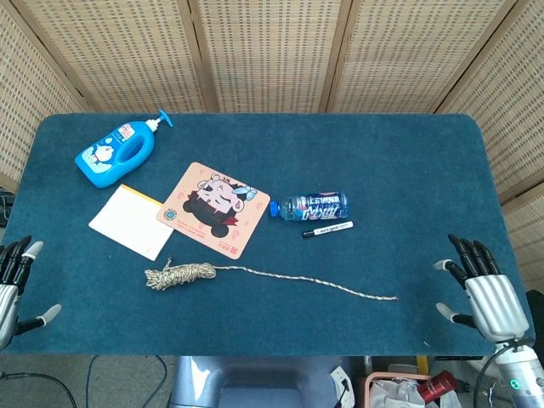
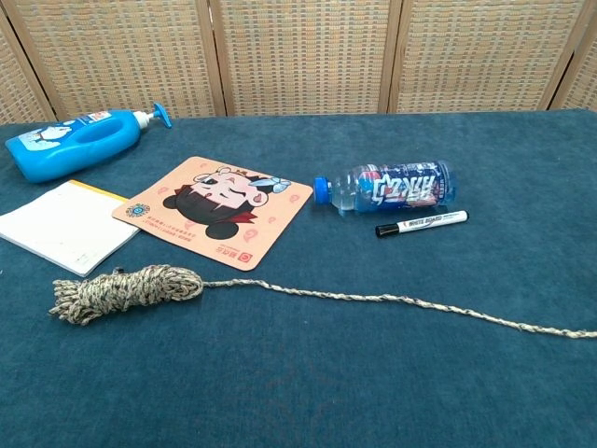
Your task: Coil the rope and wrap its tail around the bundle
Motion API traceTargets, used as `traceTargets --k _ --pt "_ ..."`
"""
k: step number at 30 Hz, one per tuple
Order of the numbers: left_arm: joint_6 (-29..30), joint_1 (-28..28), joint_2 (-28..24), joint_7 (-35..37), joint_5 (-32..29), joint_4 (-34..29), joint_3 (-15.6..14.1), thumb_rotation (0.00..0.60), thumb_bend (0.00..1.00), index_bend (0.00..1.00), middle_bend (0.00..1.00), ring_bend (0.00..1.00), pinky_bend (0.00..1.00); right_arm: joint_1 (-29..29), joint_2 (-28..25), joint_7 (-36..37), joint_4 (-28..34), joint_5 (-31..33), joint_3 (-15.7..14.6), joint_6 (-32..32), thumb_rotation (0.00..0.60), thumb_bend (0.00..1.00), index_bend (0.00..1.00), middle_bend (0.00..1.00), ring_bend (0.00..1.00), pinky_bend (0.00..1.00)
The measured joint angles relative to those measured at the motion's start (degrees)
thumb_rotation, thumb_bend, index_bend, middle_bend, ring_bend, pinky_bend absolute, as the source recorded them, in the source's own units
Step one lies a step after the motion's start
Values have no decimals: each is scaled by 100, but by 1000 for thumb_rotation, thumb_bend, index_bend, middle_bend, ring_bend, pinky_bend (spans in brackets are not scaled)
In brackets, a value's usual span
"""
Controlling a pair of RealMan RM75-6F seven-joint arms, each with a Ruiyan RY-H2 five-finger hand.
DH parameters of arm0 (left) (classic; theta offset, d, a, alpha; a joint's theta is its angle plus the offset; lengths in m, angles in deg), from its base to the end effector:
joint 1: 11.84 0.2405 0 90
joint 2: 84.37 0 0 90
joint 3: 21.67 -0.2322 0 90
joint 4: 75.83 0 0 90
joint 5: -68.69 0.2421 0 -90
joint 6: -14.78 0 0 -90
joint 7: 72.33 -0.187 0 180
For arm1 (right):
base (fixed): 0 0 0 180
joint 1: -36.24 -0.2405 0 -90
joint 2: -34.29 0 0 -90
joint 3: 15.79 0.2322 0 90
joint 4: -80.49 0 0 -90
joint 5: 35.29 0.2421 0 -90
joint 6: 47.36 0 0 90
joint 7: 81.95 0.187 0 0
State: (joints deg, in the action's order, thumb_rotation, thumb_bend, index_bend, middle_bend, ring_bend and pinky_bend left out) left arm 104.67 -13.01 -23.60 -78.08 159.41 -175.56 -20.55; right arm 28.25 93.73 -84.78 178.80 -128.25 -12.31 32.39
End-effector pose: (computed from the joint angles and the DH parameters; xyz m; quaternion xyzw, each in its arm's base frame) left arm -0.2756 0.1973 0.1278 -0.6016 -0.3641 -0.3929 0.5926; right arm -0.2589 -0.2382 0.1101 0.6644 -0.3532 0.3924 0.5290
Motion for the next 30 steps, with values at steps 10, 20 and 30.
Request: traceTargets --k 10,20,30 --pt "-119 -78 181 -358 -153 43 58 600 41 0 0 0 0 -1018 919 -767 -289 685 69 -1987 600 144 416 0 0 0" --pt "-134 -93 194 -369 -203 31 67 600 41 0 0 0 0 -1465 1707 -1712 -727 1522 33 -2562 600 200 423 0 0 0" --pt "-100 -87 161 -301 -162 3 47 600 40 0 0 0 0 -1505 1995 -1884 -1036 1680 -146 -2519 600 296 439 0 0 0"
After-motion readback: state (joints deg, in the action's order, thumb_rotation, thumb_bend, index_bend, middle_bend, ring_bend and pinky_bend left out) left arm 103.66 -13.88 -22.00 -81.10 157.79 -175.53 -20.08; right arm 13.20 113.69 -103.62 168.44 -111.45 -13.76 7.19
